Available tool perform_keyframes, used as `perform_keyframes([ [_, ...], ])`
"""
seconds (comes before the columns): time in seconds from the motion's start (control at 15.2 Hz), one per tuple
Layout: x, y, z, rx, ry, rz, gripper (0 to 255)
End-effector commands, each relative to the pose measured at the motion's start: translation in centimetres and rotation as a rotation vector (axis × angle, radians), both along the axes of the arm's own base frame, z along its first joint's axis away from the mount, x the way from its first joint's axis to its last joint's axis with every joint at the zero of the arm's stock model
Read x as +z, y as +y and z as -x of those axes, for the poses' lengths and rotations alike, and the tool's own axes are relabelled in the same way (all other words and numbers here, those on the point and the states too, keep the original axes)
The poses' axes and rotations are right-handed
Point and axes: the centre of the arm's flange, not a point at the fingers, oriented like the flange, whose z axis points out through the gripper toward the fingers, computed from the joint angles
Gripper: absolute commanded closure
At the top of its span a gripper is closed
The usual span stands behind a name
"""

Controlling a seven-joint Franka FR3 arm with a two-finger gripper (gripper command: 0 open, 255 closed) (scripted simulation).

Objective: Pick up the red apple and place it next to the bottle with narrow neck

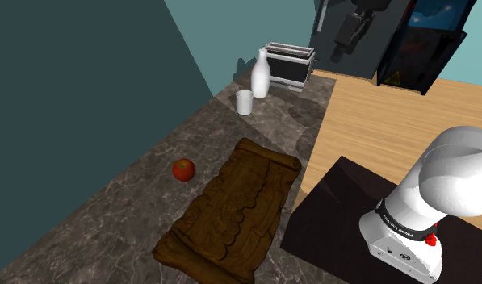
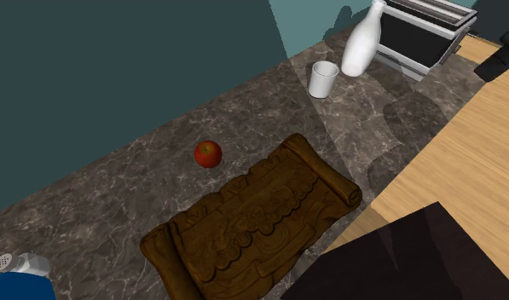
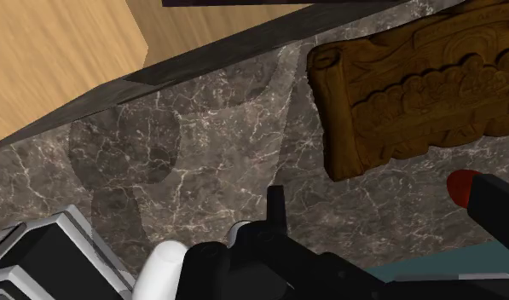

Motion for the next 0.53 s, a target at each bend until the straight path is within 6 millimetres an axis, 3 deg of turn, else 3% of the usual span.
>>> perform_keyframes([
  [0.0,0.0,0.0,0.0,0.000,0.000,0.000,0],
  [0.46,-4.6,7.1,-4.8,-0.031,0.042,0.012,0],
])
